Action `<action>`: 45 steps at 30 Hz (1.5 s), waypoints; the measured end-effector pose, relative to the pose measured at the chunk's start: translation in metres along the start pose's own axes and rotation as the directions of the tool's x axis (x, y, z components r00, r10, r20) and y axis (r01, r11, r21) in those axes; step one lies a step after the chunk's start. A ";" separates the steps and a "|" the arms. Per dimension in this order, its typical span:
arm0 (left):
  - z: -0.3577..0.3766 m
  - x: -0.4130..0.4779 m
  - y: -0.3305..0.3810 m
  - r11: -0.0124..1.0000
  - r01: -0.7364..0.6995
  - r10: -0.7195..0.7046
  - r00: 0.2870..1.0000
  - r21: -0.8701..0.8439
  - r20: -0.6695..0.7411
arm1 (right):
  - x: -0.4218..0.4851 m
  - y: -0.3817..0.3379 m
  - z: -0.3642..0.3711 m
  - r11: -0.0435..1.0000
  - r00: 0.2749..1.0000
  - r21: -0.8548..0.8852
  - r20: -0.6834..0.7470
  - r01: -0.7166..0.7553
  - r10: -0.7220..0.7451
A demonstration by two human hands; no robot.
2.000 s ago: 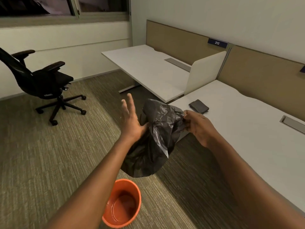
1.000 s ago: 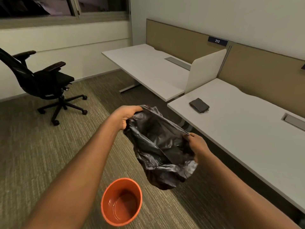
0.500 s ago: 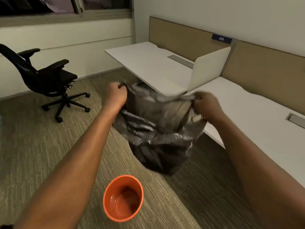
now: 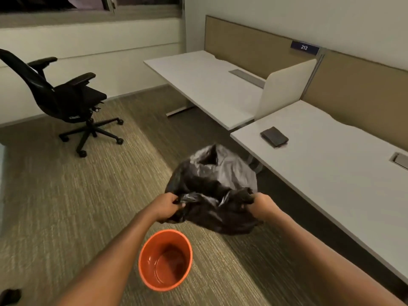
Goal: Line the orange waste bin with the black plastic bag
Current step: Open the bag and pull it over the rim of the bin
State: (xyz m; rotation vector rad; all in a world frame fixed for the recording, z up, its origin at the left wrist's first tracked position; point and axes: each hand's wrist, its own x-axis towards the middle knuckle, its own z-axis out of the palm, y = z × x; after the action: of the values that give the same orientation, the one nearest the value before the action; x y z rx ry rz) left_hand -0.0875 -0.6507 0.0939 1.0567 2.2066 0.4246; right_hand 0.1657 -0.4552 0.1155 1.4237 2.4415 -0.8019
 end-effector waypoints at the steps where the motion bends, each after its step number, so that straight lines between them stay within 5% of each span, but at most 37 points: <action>1: 0.000 0.002 -0.003 0.999 0.028 -0.029 0.999 -0.019 -0.033 | 0.004 0.002 -0.006 1.000 1.000 0.021 -0.011 -0.010 0.011; 5: -0.036 0.010 0.026 0.970 0.030 -0.130 0.901 -0.239 -0.414 | 0.014 -0.025 -0.061 0.966 0.952 0.234 -0.305 0.113 -0.037; 7: -0.062 0.003 0.056 0.914 -0.102 -0.179 0.766 -0.392 -0.618 | 0.005 -0.053 -0.094 0.869 0.835 0.409 -0.550 0.277 -0.007; 9: -0.085 -0.012 0.081 0.821 -0.346 -0.177 0.601 -0.454 -0.779 | -0.012 -0.077 -0.122 0.751 0.638 0.421 -0.770 0.508 0.000; 12: -0.096 -0.038 0.097 0.711 -0.648 -0.036 0.355 -0.273 -0.934 | -0.042 -0.093 -0.130 0.617 0.402 0.267 -0.911 0.740 -0.087; 14: -0.082 -0.045 0.087 0.684 -0.721 0.146 0.283 -0.110 -0.948 | -0.054 -0.086 -0.102 0.647 0.360 0.121 -0.899 0.753 -0.251; 16: -0.051 -0.044 0.061 0.691 -0.722 0.309 0.343 -0.038 -0.887 | -0.058 -0.063 -0.053 0.686 0.468 0.066 -0.778 0.724 -0.419; 19: 0.010 -0.036 0.000 0.869 -0.488 0.412 0.628 0.078 -0.661 | -0.045 -0.018 0.024 0.892 0.848 -0.001 -0.310 0.452 -0.430; 21: 0.050 -0.034 -0.039 0.960 -0.267 0.274 0.842 0.083 -0.464 | -0.033 0.009 0.061 0.969 0.973 -0.117 -0.060 0.217 -0.225; 23: 0.073 -0.035 -0.063 0.995 -0.083 0.058 0.943 -0.062 -0.328 | -0.030 0.026 0.074 0.990 0.993 -0.082 0.006 0.115 -0.115; 26: 0.076 -0.034 -0.072 0.920 0.122 -0.241 0.926 -0.374 -0.291 | -0.019 0.030 0.065 0.992 0.998 0.115 -0.041 0.054 -0.049; 30: 0.053 -0.029 -0.046 0.499 0.157 -0.534 0.831 -0.852 -0.159 | 0.003 0.019 0.035 0.888 0.989 0.457 -0.099 -0.049 0.105; 35: 0.027 -0.034 -0.017 0.142 0.115 -0.523 0.852 -0.983 0.024 | 0.016 0.003 0.026 0.515 0.982 0.850 0.018 -0.113 0.186; 41: 0.010 -0.048 0.002 -0.102 0.132 -0.493 0.854 -0.986 0.166 | 0.009 -0.006 0.033 0.134 0.935 0.929 0.329 -0.346 0.136; 45: 0.001 -0.059 -0.003 -0.049 0.186 -0.475 0.860 -0.981 0.187 | 0.011 0.007 0.028 0.192 0.886 0.865 0.455 -0.464 0.093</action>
State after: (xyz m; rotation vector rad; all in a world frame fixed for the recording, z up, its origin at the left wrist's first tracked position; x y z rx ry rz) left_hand -0.0613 -0.6984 0.1161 -0.4146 1.4725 1.6062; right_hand 0.1633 -0.4596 0.0855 1.7333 1.1491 -2.4611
